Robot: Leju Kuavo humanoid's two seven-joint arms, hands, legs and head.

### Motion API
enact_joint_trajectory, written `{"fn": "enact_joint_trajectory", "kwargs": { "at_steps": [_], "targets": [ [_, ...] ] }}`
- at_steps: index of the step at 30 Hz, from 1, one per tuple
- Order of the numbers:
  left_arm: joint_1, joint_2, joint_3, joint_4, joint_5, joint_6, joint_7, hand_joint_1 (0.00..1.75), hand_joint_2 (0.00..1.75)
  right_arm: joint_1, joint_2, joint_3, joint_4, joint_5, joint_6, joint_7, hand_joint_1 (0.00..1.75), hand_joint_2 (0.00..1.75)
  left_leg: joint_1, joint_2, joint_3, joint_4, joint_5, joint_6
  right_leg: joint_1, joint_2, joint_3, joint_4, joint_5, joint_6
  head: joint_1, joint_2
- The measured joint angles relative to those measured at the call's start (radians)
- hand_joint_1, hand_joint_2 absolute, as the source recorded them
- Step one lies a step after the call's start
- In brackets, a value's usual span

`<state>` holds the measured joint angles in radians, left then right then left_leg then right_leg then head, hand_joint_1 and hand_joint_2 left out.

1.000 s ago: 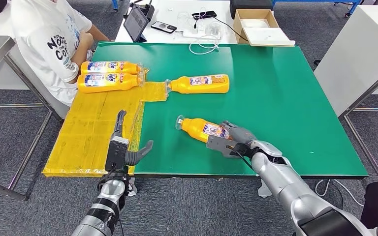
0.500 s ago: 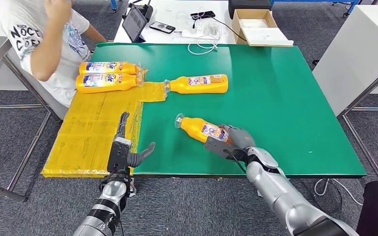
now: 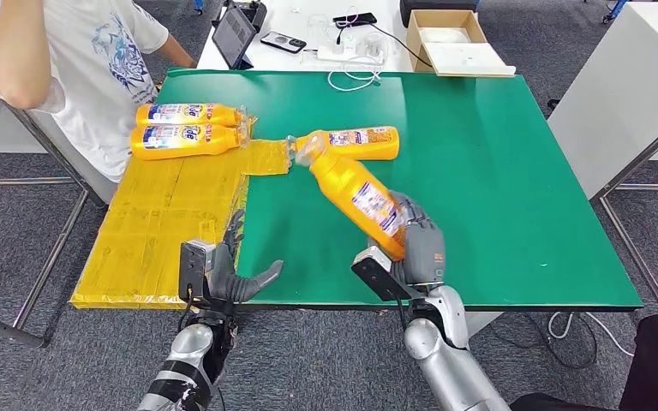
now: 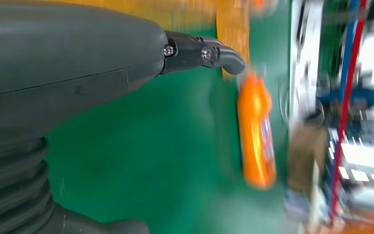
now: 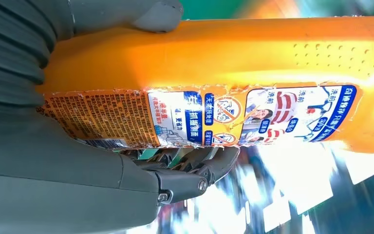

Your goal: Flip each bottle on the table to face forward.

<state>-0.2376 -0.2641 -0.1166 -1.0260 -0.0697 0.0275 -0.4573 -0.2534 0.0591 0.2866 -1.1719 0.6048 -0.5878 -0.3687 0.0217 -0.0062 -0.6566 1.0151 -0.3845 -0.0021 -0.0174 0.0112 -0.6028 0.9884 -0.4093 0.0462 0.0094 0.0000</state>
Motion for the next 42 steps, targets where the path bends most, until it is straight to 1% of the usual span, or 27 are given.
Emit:
{"fn": "enact_joint_trajectory", "kwargs": {
  "at_steps": [2, 4, 7, 13, 15, 18, 23, 25, 27, 30, 35, 42],
  "targets": [
    [0.005, -0.002, -0.012, -0.024, 0.092, -0.09, 0.04, 0.0, 1.75, 0.035, 0.022, -0.04, -0.102, 0.002, -0.066, -0.059, 1.75, 1.75, 0.0, -0.001, -0.001, 0.0, 0.0, 0.0, 0.0, 0.0, -0.001, 0.0, 0.0, 0.0, 0.0, 0.0],
    [0.005, -0.001, -0.027, -0.042, 0.152, -0.155, 0.059, 0.0, 1.75, 0.063, 0.034, -0.063, -0.171, 0.006, -0.096, -0.124, 1.75, 1.75, -0.001, -0.001, -0.002, 0.0, -0.001, 0.0, -0.001, 0.0, -0.001, 0.0, -0.001, 0.0, 0.0, 0.0],
    [0.003, 0.003, -0.051, -0.056, 0.167, -0.184, 0.061, 0.0, 1.75, 0.093, 0.049, -0.078, -0.229, 0.016, -0.101, -0.194, 1.75, 1.75, -0.001, -0.001, -0.002, 0.0, -0.002, 0.0, -0.001, 0.0, -0.002, 0.0, 0.0, 0.0, 0.0, 0.0],
    [0.002, 0.008, -0.074, -0.063, 0.169, -0.193, 0.055, 0.0, 1.75, 0.117, 0.068, -0.092, -0.27, 0.018, -0.101, -0.219, 1.75, 1.75, -0.001, -0.001, -0.002, 0.0, -0.001, 0.0, -0.001, 0.0, -0.002, 0.0, 0.0, 0.0, 0.0, 0.0],
    [0.002, 0.011, -0.08, -0.063, 0.18, -0.215, 0.051, 0.0, 1.75, 0.119, 0.07, -0.094, -0.274, 0.016, -0.099, -0.221, 1.75, 1.75, -0.001, -0.001, -0.002, 0.0, -0.001, 0.0, -0.001, 0.0, -0.002, 0.0, 0.0, 0.0, 0.0, 0.0],
    [0.002, 0.015, -0.096, -0.064, 0.209, -0.274, 0.041, 0.0, 1.75, 0.12, 0.072, -0.093, -0.27, 0.009, -0.085, -0.23, 1.75, 1.75, -0.001, -0.001, -0.003, 0.0, -0.001, 0.0, -0.001, 0.0, -0.002, 0.0, 0.0, 0.0, 0.0, 0.0],
    [0.002, 0.023, -0.127, -0.081, 0.324, -0.433, 0.049, 0.0, 1.75, 0.121, 0.085, -0.066, -0.221, -0.016, 0.006, -0.254, 1.75, 1.75, -0.001, -0.001, -0.003, 0.0, -0.001, 0.0, -0.001, 0.0, -0.003, 0.0, 0.0, 0.0, 0.0, 0.0],
    [0.002, 0.027, -0.138, -0.095, 0.377, -0.481, 0.057, 0.0, 1.75, 0.123, 0.094, -0.042, -0.184, -0.019, 0.048, -0.259, 1.75, 1.75, 0.0, -0.001, -0.003, 0.0, -0.001, 0.0, 0.0, 0.0, -0.003, 0.0, -0.001, 0.0, 0.0, 0.0],
    [0.003, 0.031, -0.146, -0.111, 0.417, -0.509, 0.062, 0.0, 1.75, 0.125, 0.107, -0.014, -0.141, -0.025, 0.083, -0.264, 1.75, 1.75, 0.0, -0.001, -0.003, 0.0, -0.001, 0.0, 0.0, 0.0, -0.003, 0.0, -0.001, 0.0, 0.0, 0.0],
    [0.006, 0.036, -0.159, -0.137, 0.445, -0.521, 0.067, 0.0, 1.75, 0.126, 0.129, 0.032, -0.064, -0.032, 0.118, -0.274, 1.75, 1.75, 0.0, -0.001, -0.003, 0.0, -0.001, 0.0, 0.0, 0.0, -0.003, 0.0, -0.001, 0.0, 0.0, 0.0],
    [0.011, 0.043, -0.167, -0.155, 0.463, -0.52, 0.071, 0.0, 1.75, 0.123, 0.167, 0.1, 0.053, -0.032, 0.141, -0.286, 1.75, 1.75, 0.0, -0.001, -0.004, 0.0, -0.001, 0.0, 0.0, 0.0, -0.004, 0.0, -0.001, 0.0, 0.0, 0.0],
    [0.023, 0.06, -0.167, -0.154, 0.453, -0.51, 0.071, 0.0, 1.75, 0.095, 0.192, 0.136, 0.149, -0.011, 0.134, -0.276, 1.75, 1.75, 0.0, 0.0, -0.004, 0.0, -0.001, 0.0, 0.0, 0.0, -0.005, 0.0, -0.001, 0.0, 0.0, 0.0]
  ]
}}
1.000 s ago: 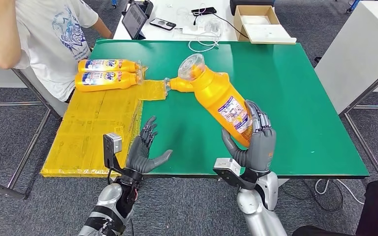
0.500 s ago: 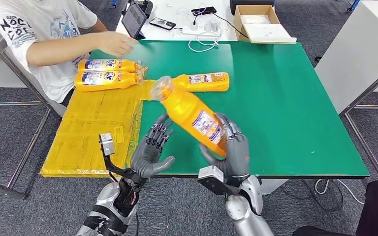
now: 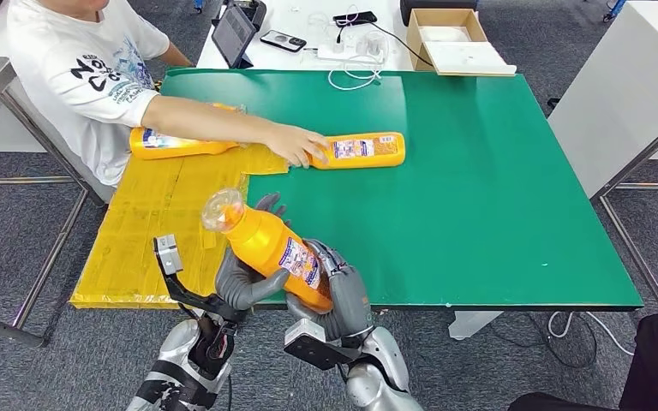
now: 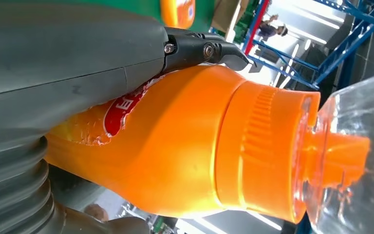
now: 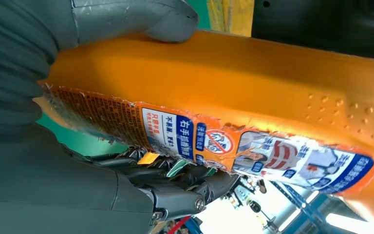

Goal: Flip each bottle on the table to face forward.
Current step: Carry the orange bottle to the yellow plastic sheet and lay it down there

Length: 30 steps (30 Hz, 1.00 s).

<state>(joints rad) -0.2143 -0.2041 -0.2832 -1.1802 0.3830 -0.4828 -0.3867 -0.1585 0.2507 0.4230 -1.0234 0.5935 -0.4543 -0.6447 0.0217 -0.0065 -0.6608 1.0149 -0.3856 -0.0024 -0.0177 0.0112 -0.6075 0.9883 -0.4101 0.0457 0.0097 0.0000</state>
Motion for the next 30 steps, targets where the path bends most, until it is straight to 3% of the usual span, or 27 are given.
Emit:
{"fn": "enact_joint_trajectory", "kwargs": {
  "at_steps": [6, 18, 21, 22, 25, 26, 30],
  "targets": [
    [-0.008, 0.006, -0.004, 0.011, -0.093, 0.08, -0.01, 0.0, 1.75, -0.019, 0.017, 0.033, 0.057, 0.019, -0.03, 0.02, 1.75, 1.75, 0.0, 0.0, 0.0, 0.0, 0.0, 0.0, 0.0, 0.0, -0.001, 0.0, 0.0, 0.0, 0.0, 0.0],
    [-0.014, 0.009, -0.005, 0.028, -0.107, 0.1, -0.01, 0.0, 1.75, -0.035, 0.019, 0.047, 0.091, 0.017, -0.033, 0.026, 1.75, 1.75, 0.0, 0.001, 0.0, 0.0, 0.0, 0.0, 0.0, 0.0, -0.001, 0.0, 0.0, 0.0, 0.0, 0.0],
    [-0.016, 0.009, -0.01, 0.031, -0.154, 0.146, -0.013, 0.03, 1.75, -0.036, 0.019, 0.051, 0.097, 0.005, -0.034, 0.035, 1.75, 1.75, 0.0, 0.001, 0.0, 0.0, 0.0, 0.0, 0.0, 0.0, -0.001, 0.0, 0.0, 0.0, 0.0, 0.0],
    [-0.017, 0.009, -0.015, 0.032, -0.181, 0.169, -0.018, 0.24, 1.75, -0.036, 0.019, 0.053, 0.099, -0.001, -0.034, 0.038, 1.75, 1.75, 0.0, 0.001, 0.0, 0.0, 0.0, 0.0, 0.0, 0.0, -0.001, 0.0, 0.0, 0.0, 0.0, 0.0],
    [-0.019, 0.009, -0.03, 0.032, -0.258, 0.226, -0.035, 1.52, 1.75, -0.036, 0.019, 0.054, 0.106, -0.017, -0.034, 0.045, 1.75, 1.75, 0.0, 0.001, 0.0, 0.0, 0.0, 0.0, 0.0, 0.0, -0.001, 0.0, 0.0, 0.0, 0.0, 0.0],
    [-0.019, 0.009, -0.032, 0.032, -0.27, 0.234, -0.037, 1.75, 1.75, -0.036, 0.019, 0.054, 0.107, -0.021, -0.034, 0.047, 1.75, 1.75, 0.0, 0.001, 0.0, 0.0, 0.0, 0.0, 0.0, 0.0, -0.001, 0.0, 0.0, 0.0, 0.0, 0.0],
    [-0.019, 0.008, -0.031, 0.032, -0.231, 0.2, -0.038, 1.75, 1.75, -0.036, 0.019, 0.054, 0.11, -0.028, -0.03, 0.049, 1.75, 1.75, 0.0, 0.001, 0.0, 0.0, 0.0, 0.0, 0.0, 0.0, -0.001, 0.0, 0.0, 0.0, 0.0, 0.0]
  ]
}}
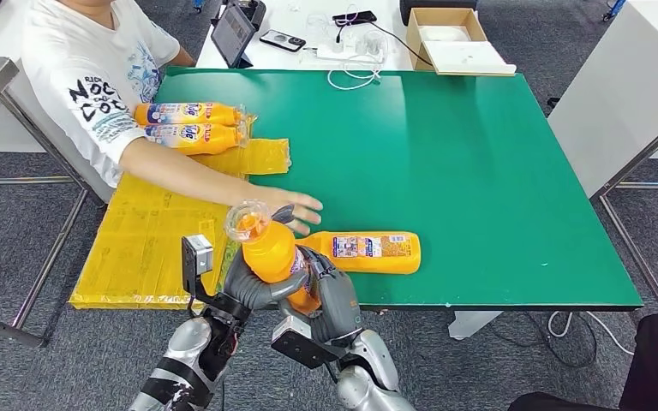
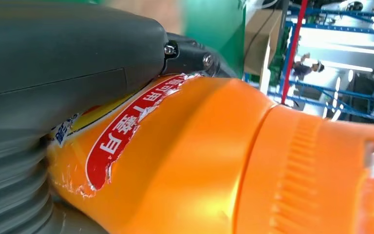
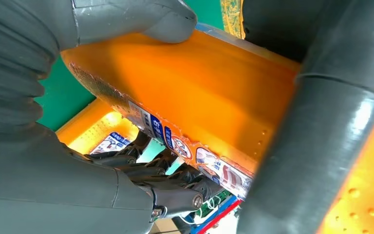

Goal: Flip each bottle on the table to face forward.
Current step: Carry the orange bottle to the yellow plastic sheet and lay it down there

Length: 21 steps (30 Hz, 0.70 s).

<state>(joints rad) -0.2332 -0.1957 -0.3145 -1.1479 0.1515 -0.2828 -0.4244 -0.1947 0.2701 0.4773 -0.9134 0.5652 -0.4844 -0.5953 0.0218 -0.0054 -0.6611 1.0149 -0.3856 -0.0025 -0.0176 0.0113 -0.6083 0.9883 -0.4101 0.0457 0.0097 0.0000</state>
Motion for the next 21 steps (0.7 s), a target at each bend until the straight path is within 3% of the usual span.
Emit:
{"fn": "enact_joint_trajectory", "kwargs": {
  "at_steps": [9, 10, 11, 13, 14, 15, 21],
  "targets": [
    [0.006, 0.0, 0.02, -0.005, 0.07, -0.053, 0.003, 1.75, 1.75, 0.0, 0.0, 0.003, 0.005, 0.001, 0.0, -0.002, 1.7, 1.75, 0.0, 0.0, 0.0, 0.0, 0.0, 0.0, 0.0, 0.0, 0.0, 0.0, 0.0, 0.0, 0.0, 0.0],
    [0.006, 0.0, 0.021, -0.007, 0.071, -0.053, 0.004, 1.75, 1.75, -0.001, 0.0, 0.004, 0.005, 0.002, -0.001, -0.002, 1.58, 1.75, 0.0, 0.0, 0.0, 0.0, 0.0, 0.0, 0.0, 0.0, 0.0, 0.0, 0.0, 0.0, 0.0, 0.0],
    [0.007, 0.0, 0.023, -0.009, 0.073, -0.053, 0.005, 1.75, 1.75, -0.001, 0.0, 0.004, 0.005, 0.002, -0.001, -0.002, 1.14, 1.75, 0.0, 0.0, 0.0, 0.0, 0.0, 0.0, 0.0, 0.0, 0.0, 0.0, 0.0, 0.0, 0.0, 0.0],
    [0.008, 0.0, 0.025, -0.012, 0.079, -0.053, 0.007, 1.75, 1.75, -0.002, 0.0, 0.004, 0.006, 0.004, -0.004, -0.002, 0.31, 0.87, 0.0, 0.0, 0.0, 0.0, 0.0, 0.0, 0.0, 0.0, 0.0, 0.0, 0.0, 0.0, 0.0, 0.0],
    [0.008, 0.0, 0.026, -0.014, 0.083, -0.054, 0.007, 1.75, 1.75, -0.002, 0.001, 0.004, 0.007, 0.006, -0.008, -0.002, 0.0, 0.44, 0.0, 0.0, 0.0, 0.0, 0.0, 0.0, 0.0, 0.0, 0.0, 0.0, 0.0, 0.0, 0.0, 0.0],
    [0.008, 0.0, 0.026, -0.018, 0.086, -0.056, 0.008, 1.75, 1.75, -0.002, 0.002, 0.005, 0.008, 0.006, -0.013, -0.001, 0.0, 0.0, 0.0, 0.0, 0.0, 0.0, 0.0, 0.0, 0.0, 0.0, 0.0, 0.0, 0.0, 0.0, 0.0, 0.0],
    [0.008, -0.008, 0.027, -0.04, 0.087, -0.044, 0.008, 1.75, 1.75, -0.006, 0.01, 0.004, 0.009, -0.001, -0.018, 0.013, 0.0, 0.0, 0.0, 0.0, 0.0, 0.0, 0.0, 0.0, 0.0, 0.0, 0.0, 0.0, 0.0, 0.0, 0.0, 0.0]
  ]
}}
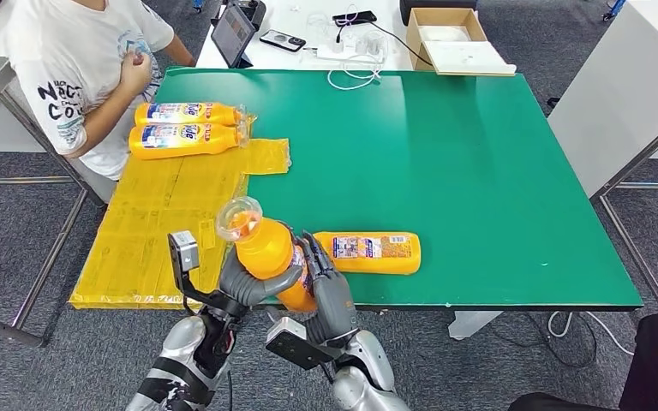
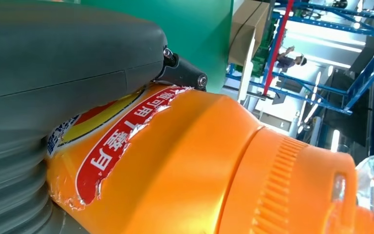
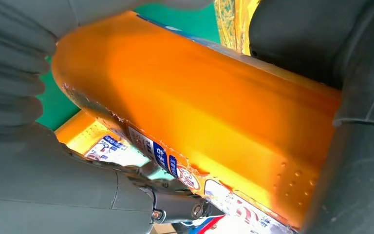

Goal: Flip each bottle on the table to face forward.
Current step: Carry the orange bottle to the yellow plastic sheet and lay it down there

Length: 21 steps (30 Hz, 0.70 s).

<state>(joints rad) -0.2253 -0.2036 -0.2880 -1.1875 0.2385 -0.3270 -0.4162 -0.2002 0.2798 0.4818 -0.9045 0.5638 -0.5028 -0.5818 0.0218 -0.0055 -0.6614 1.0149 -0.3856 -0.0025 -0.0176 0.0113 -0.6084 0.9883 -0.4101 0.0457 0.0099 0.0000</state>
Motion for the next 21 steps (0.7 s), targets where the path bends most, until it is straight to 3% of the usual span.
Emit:
{"fn": "enact_joint_trajectory", "kwargs": {
  "at_steps": [3, 5, 9, 14, 18, 21],
  "targets": [
    [0.0, -0.001, 0.0, -0.006, -0.008, 0.012, -0.002, 1.75, 1.75, -0.002, 0.0, 0.0, 0.0, -0.003, 0.0, 0.001, 0.0, 0.0, 0.0, 0.0, 0.0, 0.0, 0.0, 0.0, 0.0, 0.0, 0.0, 0.0, 0.0, 0.0, 0.0, 0.0],
    [0.0, -0.003, 0.0, -0.013, -0.053, 0.07, -0.015, 1.75, 1.75, -0.002, 0.0, -0.001, -0.007, -0.013, 0.0, 0.001, 0.0, 0.0, 0.0, 0.0, 0.0, 0.0, 0.0, 0.0, 0.0, 0.0, 0.0, 0.0, 0.0, 0.0, 0.0, 0.0],
    [-0.021, -0.007, 0.005, -0.029, -0.278, 0.365, -0.075, 1.75, 1.75, 0.014, -0.002, -0.004, -0.065, -0.038, 0.006, 0.0, 0.0, 0.0, 0.0, 0.0, 0.0, 0.0, 0.0, 0.0, 0.0, 0.0, 0.0, 0.0, 0.0, 0.0, 0.0, 0.0],
    [-0.104, -0.004, 0.062, -0.027, -0.53, 0.733, -0.154, 1.75, 1.75, 0.021, -0.003, -0.004, -0.158, -0.075, 0.035, -0.002, 0.0, 0.0, 0.0, 0.0, 0.0, 0.0, 0.001, 0.0, 0.0, 0.0, 0.0, 0.0, 0.0, 0.0, 0.0, 0.0],
    [-0.189, 0.016, 0.124, 0.031, -0.721, 0.921, -0.155, 1.75, 1.75, 0.024, -0.003, -0.004, -0.218, -0.133, 0.026, -0.042, 0.0, 0.0, 0.0, 0.0, 0.0, 0.0, 0.001, 0.0, 0.0, 0.0, 0.0, 0.0, 0.0, 0.0, 0.0, 0.0],
    [-0.249, 0.039, 0.177, 0.125, -0.892, 1.005, -0.139, 1.75, 1.75, 0.036, -0.004, -0.004, -0.288, -0.187, -0.007, -0.073, 0.0, 0.0, 0.0, 0.0, 0.0, 0.0, 0.001, 0.0, 0.0, 0.0, 0.0, 0.0, 0.0, 0.0, 0.0, 0.0]
  ]
}}
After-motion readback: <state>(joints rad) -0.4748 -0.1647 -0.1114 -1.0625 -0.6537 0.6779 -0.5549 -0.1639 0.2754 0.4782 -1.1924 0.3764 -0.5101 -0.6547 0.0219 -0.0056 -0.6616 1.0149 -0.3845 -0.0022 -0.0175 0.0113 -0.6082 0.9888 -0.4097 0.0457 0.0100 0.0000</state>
